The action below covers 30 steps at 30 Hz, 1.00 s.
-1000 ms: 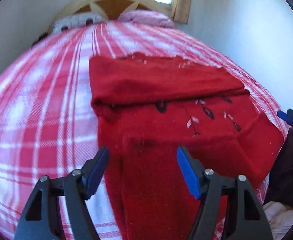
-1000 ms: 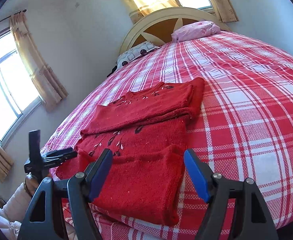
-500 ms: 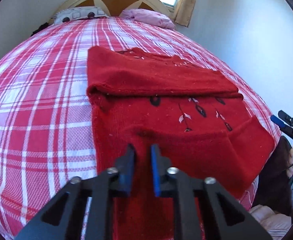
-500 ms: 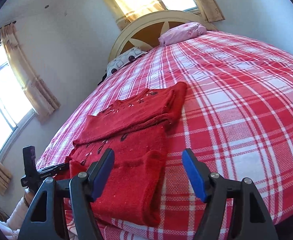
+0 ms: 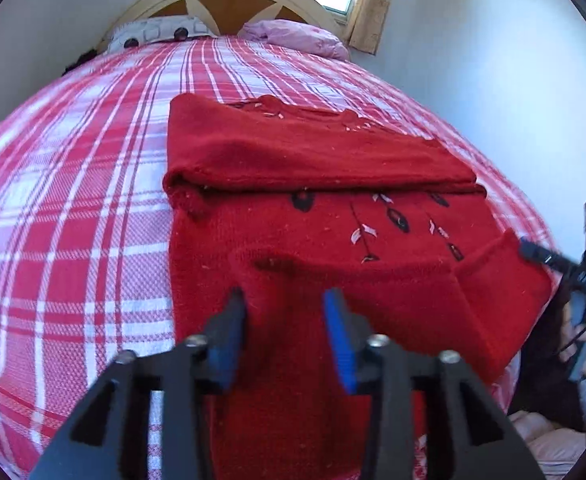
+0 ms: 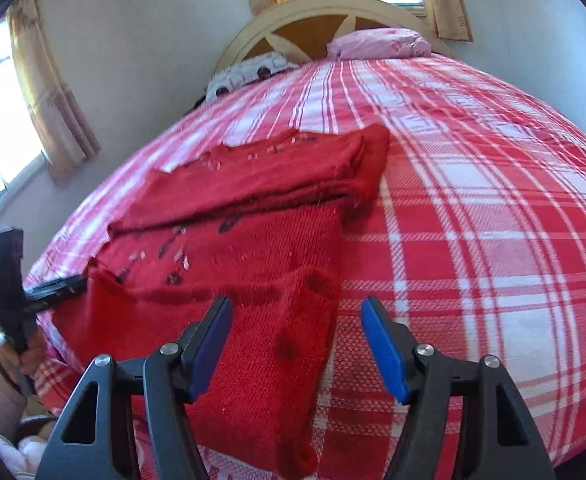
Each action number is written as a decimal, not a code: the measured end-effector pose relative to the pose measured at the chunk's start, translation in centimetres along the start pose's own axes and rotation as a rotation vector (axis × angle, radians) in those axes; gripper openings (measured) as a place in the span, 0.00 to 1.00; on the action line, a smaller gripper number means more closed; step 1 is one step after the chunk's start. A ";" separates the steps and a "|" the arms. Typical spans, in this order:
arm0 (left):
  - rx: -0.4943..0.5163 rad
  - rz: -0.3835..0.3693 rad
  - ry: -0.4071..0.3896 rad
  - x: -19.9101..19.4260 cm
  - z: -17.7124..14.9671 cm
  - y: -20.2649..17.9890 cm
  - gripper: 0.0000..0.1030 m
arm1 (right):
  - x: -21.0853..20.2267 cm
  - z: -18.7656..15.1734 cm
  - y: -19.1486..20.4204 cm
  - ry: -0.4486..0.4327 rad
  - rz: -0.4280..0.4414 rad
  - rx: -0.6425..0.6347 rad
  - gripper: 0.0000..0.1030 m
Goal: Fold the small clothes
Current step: 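Grasp the folded edge of the sweater with both tools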
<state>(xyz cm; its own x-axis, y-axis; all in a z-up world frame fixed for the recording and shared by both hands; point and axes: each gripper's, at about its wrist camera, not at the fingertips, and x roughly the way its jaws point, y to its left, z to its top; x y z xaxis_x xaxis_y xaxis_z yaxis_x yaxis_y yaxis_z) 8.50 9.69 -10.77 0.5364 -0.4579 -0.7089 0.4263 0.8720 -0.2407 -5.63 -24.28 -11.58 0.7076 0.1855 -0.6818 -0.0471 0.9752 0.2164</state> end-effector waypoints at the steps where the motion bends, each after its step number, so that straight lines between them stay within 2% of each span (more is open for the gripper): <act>1: -0.003 -0.002 0.002 0.0 0.0 0.1 0.44 | 0.4 -0.2 0.5 0.019 -0.021 -0.032 0.42; 3: 0.006 -0.002 0.009 -0.1 0.0 0.1 0.44 | 0.3 -0.5 1.8 0.013 -0.105 -0.124 0.19; 4: 0.012 -0.007 0.011 -0.2 0.0 0.1 0.41 | 0.0 -0.5 2.2 0.004 -0.104 -0.147 0.13; 5: 0.018 -0.014 0.009 -0.4 0.0 0.0 0.32 | -0.6 -0.5 2.6 -0.013 -0.099 -0.159 0.09; 6: 0.023 -0.018 0.005 -0.5 0.0 0.0 0.24 | -1.1 -0.4 2.9 -0.031 -0.097 -0.167 0.09; 7: 0.022 -0.019 0.006 -0.5 0.0 0.0 0.12 | -1.7 -0.4 3.2 -0.049 -0.091 -0.181 0.08; 8: 0.010 -0.022 0.004 -0.6 0.1 0.2 0.10 | -2.1 -0.4 3.4 -0.062 -0.087 -0.195 0.08; 10: -0.015 -0.026 0.008 -0.4 0.1 0.7 0.10 | -2.7 -0.5 3.7 -0.072 -0.071 -0.207 0.08; 13: -0.048 -0.023 0.015 0.0 0.1 1.2 0.19 | -2.3 -0.9 3.3 -0.044 -0.038 -0.187 0.08; 14: -0.058 -0.036 0.017 0.1 0.2 1.2 0.24 | -2.0 -1.0 3.2 -0.038 -0.040 -0.179 0.08; 17: -0.040 -0.045 0.020 0.2 0.3 0.6 0.36 | -0.8 -1.2 2.3 0.001 -0.004 -0.119 0.08; 19: -0.015 -0.023 0.017 0.3 0.2 0.2 0.36 | -0.1 -1.3 1.5 0.021 0.020 -0.061 0.08; 22: 0.008 0.004 0.011 0.4 0.1 -0.2 0.33 | 0.2 -1.2 0.8 0.022 0.066 -0.010 0.08; 24: 0.016 0.019 0.013 0.3 0.1 -0.4 0.24 | 0.4 -1.1 0.6 0.032 0.079 -0.002 0.09; 25: 0.017 0.024 0.015 0.3 0.2 -0.4 0.15 | 0.5 -1.1 0.6 0.034 0.083 0.002 0.09; 26: 0.015 0.017 0.019 0.2 0.2 -0.4 0.10 | 0.5 -1.0 0.6 0.036 0.086 0.008 0.09; 30: 0.014 0.011 0.005 -0.4 0.0 -0.4 0.08 | 0.2 -1.0 1.2 0.027 0.033 -0.029 0.08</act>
<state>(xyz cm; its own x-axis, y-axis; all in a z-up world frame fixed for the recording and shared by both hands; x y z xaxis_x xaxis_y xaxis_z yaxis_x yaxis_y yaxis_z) 8.11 9.58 -10.35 0.5371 -0.4475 -0.7150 0.4306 0.8743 -0.2238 -6.30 -22.95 -12.14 0.6860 0.2201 -0.6935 -0.0908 0.9716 0.2186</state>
